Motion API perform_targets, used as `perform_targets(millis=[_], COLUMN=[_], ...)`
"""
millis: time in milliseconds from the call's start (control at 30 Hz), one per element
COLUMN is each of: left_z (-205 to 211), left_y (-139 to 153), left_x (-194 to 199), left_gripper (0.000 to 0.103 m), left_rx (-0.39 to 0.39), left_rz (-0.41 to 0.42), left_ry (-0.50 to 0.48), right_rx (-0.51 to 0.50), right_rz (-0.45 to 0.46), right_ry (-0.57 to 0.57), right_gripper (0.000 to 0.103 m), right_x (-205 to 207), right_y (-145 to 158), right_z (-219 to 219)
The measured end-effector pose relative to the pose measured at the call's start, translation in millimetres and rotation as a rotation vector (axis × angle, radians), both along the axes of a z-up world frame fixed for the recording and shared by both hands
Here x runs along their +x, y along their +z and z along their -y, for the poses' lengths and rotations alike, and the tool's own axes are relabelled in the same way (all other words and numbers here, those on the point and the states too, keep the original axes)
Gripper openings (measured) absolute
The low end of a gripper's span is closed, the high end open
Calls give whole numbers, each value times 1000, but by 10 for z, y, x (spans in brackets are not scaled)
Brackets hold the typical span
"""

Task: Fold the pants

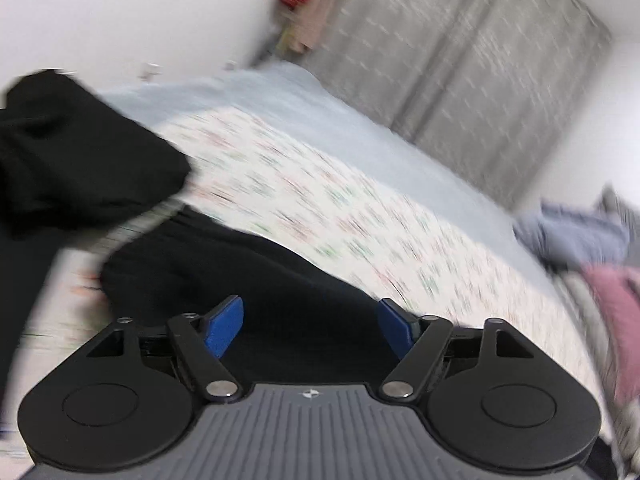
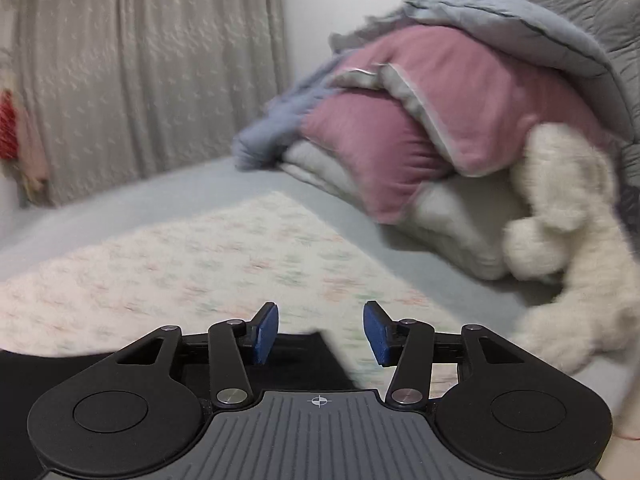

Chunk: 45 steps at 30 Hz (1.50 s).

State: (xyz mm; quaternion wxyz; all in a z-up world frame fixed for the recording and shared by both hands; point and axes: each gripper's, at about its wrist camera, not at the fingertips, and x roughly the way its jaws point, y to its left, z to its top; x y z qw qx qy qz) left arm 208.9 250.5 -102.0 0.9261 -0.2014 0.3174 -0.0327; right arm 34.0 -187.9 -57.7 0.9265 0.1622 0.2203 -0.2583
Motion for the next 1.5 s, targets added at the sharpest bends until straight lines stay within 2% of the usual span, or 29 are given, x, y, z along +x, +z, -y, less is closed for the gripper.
perform_targets(millis=[100, 133, 167, 233, 267, 333, 433, 533, 600, 667, 733, 800, 867, 933, 1000, 1100, 1133, 1167, 1200, 1233, 1300, 1400, 1500], left_z=[409, 520, 643, 844, 890, 828, 714, 775, 783, 787, 777, 743, 743, 753, 738, 707, 708, 716, 736, 752, 782, 955, 1338], left_y=[-353, -469, -572, -650, -659, -694, -741, -753, -735, -726, -723, -708, -686, -654, -625, -525, -495, -475, -465, -470, -499, -520, -518], left_x=[328, 375, 397, 363, 342, 319, 311, 261, 231, 198, 189, 151, 135, 86, 28, -71, -99, -125, -139, -137, -113, -121, -164], left_gripper=[78, 77, 76, 75, 75, 75, 75, 75, 75, 75, 75, 75, 74, 74, 74, 74, 74, 75, 77, 77, 77, 77, 77], left_rx=[-3, 19, 73, 237, 294, 290, 266, 331, 335, 339, 348, 332, 318, 316, 298, 254, 249, 244, 237, 217, 137, 8, 25], left_rz=[-100, -131, -155, -142, -131, -127, -136, -133, -131, -132, -136, -137, -133, -117, -92, -19, 1, 12, 9, -1, -35, -77, -83], left_ry=[-38, -31, -31, -51, -65, -51, -32, -36, -29, -24, -16, -4, 3, -7, -20, -43, -53, -68, -87, -111, -155, -194, -254], right_rx=[11, -12, -21, -8, -16, -59, -41, -58, -45, 6, 87, 156, 205, 236, 316, 415, 412, 401, 405, 424, 487, 520, 597], right_rz=[-115, -153, -201, -258, -273, -264, -277, -296, -298, -282, -242, -201, -124, -39, 29, 81, 81, 88, 108, 120, 95, 57, 118], right_ry=[268, 326, 379, 414, 417, 421, 418, 385, 305, 194, 112, 7, -87, -134, -152, -203, -251, -302, -317, -297, -208, -158, -147], right_gripper=[48, 48, 48, 48, 48, 47, 47, 44, 44, 38, 13, 0, 0, 0, 2, 4, 21, 31, 45, 52, 60, 62, 64], right_x=[472, 598, 714, 817, 821, 762, 671, 568, 485, 343, 209, 70, -89, -248, -385, -502, -540, -599, -640, -667, -580, -460, -434], right_y=[-257, -374, -517, -745, -848, -923, -905, -912, -912, -888, -888, -896, -872, -807, -808, -859, -859, -844, -836, -844, -920, -1008, -1070], right_z=[-452, -617, -764, -919, -961, -1002, -923, -792, -608, -374, -119, 143, 323, 399, 490, 627, 649, 667, 666, 674, 672, 660, 682])
